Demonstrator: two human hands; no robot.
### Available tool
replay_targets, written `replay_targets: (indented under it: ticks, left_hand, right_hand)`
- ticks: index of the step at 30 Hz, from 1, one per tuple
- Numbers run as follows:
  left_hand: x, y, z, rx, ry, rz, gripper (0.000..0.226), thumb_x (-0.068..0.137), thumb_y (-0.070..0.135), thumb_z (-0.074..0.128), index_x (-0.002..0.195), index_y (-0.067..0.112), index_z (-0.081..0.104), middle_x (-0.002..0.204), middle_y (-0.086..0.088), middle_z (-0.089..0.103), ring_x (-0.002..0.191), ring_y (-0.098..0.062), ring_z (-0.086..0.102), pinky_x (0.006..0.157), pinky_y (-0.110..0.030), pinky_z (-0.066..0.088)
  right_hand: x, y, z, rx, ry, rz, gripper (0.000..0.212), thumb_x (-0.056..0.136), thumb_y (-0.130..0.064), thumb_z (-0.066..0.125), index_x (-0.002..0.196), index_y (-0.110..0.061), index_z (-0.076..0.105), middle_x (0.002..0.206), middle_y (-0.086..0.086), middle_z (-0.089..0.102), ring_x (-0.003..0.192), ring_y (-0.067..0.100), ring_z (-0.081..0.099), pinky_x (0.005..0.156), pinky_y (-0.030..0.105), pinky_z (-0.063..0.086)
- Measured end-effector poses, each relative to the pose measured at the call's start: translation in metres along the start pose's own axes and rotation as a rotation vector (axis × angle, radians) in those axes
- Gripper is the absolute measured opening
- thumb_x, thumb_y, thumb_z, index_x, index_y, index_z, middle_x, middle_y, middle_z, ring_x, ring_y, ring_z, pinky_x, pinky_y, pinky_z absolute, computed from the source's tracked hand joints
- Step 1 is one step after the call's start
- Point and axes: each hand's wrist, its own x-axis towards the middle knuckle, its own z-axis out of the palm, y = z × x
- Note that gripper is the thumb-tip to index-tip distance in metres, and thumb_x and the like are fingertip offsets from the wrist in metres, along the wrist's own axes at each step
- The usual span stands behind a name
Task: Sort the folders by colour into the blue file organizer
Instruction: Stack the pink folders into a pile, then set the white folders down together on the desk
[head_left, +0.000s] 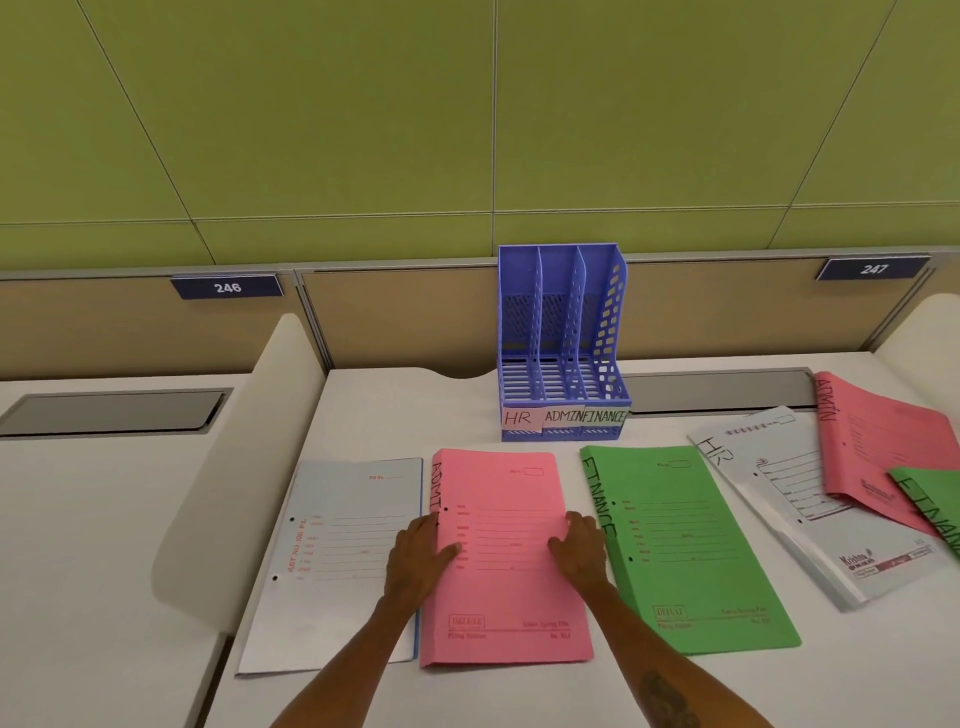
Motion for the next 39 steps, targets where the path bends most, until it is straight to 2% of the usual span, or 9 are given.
replay_targets:
  ticks: [4,8,12,16,21,26,32,35,39]
  left_hand:
    - [-0.004,0.006,-0.001,-0.072,0.015,-0.017,0.054,0.086,0.043,0.064,0.133,0.022,0.047,0.128,-0.002,0.056,0.112,-0.022,0.059,0.093,-0.040,0.053]
    - [-0.009,0.009,0.000,-0.049,0.025,-0.058,0.052,0.087,0.044,0.062,0.132,0.023,0.046,0.126,0.001,0.057,0.110,-0.021,0.061,0.090,-0.039,0.052]
    - [-0.013,0.013,0.001,-0.043,0.031,-0.062,0.045,0.087,0.045,0.061,0.126,0.025,0.049,0.121,0.001,0.060,0.105,-0.020,0.062,0.087,-0.038,0.053]
    - [-0.017,0.017,0.003,-0.027,0.045,-0.057,0.044,0.088,0.042,0.060,0.126,0.022,0.050,0.121,-0.001,0.059,0.106,-0.022,0.062,0.088,-0.039,0.052]
    - [-0.018,0.024,0.005,0.025,0.052,-0.069,0.042,0.090,0.039,0.059,0.126,0.021,0.049,0.122,-0.002,0.058,0.108,-0.022,0.061,0.089,-0.039,0.051]
    - [-0.020,0.026,0.011,0.047,0.085,-0.082,0.044,0.092,0.037,0.057,0.130,0.019,0.046,0.127,-0.003,0.055,0.110,-0.023,0.059,0.089,-0.041,0.051]
    - [-0.017,0.037,0.029,0.241,0.223,-0.022,0.047,0.094,0.037,0.052,0.134,0.015,0.045,0.138,-0.004,0.050,0.113,-0.025,0.051,0.087,-0.039,0.049]
    - [-0.010,0.055,0.044,0.276,0.255,0.055,0.049,0.092,0.037,0.056,0.135,0.013,0.049,0.136,-0.008,0.053,0.119,-0.029,0.051,0.092,-0.046,0.048]
    - [-0.003,0.096,0.067,0.261,0.141,0.146,0.055,0.094,0.039,0.052,0.143,0.018,0.039,0.148,-0.002,0.041,0.134,-0.024,0.038,0.107,-0.046,0.037]
  right_hand:
    - [-0.004,0.007,-0.013,-0.079,0.195,-0.024,0.051,0.087,-0.015,0.055,0.137,-0.013,0.044,0.140,0.008,0.045,0.129,0.025,0.038,0.110,0.049,0.029]
    - [-0.004,0.025,-0.026,-0.266,0.096,0.168,0.070,0.092,-0.030,0.051,0.153,-0.024,0.016,0.163,0.005,0.007,0.149,0.035,0.003,0.110,0.070,0.009]
    - [-0.008,0.038,-0.023,-0.210,0.033,0.169,0.072,0.089,-0.020,0.050,0.152,-0.026,0.014,0.160,0.002,0.013,0.145,0.035,0.013,0.108,0.067,0.024]
    - [-0.015,0.035,-0.024,-0.212,0.006,0.092,0.069,0.089,-0.014,0.048,0.151,-0.027,0.019,0.159,0.001,0.017,0.143,0.034,0.019,0.109,0.063,0.026]
    - [-0.021,0.030,-0.029,-0.246,0.004,0.036,0.063,0.089,-0.017,0.050,0.147,-0.025,0.027,0.154,0.004,0.027,0.134,0.031,0.032,0.106,0.056,0.033]
    - [-0.021,0.032,-0.040,-0.292,-0.035,0.014,0.059,0.093,-0.016,0.046,0.148,-0.024,0.027,0.154,0.007,0.025,0.135,0.033,0.030,0.106,0.055,0.033]
    - [-0.015,0.046,-0.065,-0.138,-0.039,0.013,0.058,0.091,-0.025,0.048,0.146,-0.018,0.031,0.154,0.008,0.028,0.133,0.031,0.033,0.106,0.054,0.037]
    - [-0.010,0.062,-0.084,-0.118,-0.001,0.036,0.056,0.093,-0.026,0.046,0.146,-0.014,0.031,0.154,0.010,0.028,0.133,0.032,0.034,0.105,0.051,0.039]
    - [-0.005,0.092,-0.113,-0.074,0.074,0.064,0.053,0.094,-0.022,0.046,0.145,-0.011,0.034,0.151,0.012,0.033,0.130,0.032,0.037,0.103,0.048,0.040]
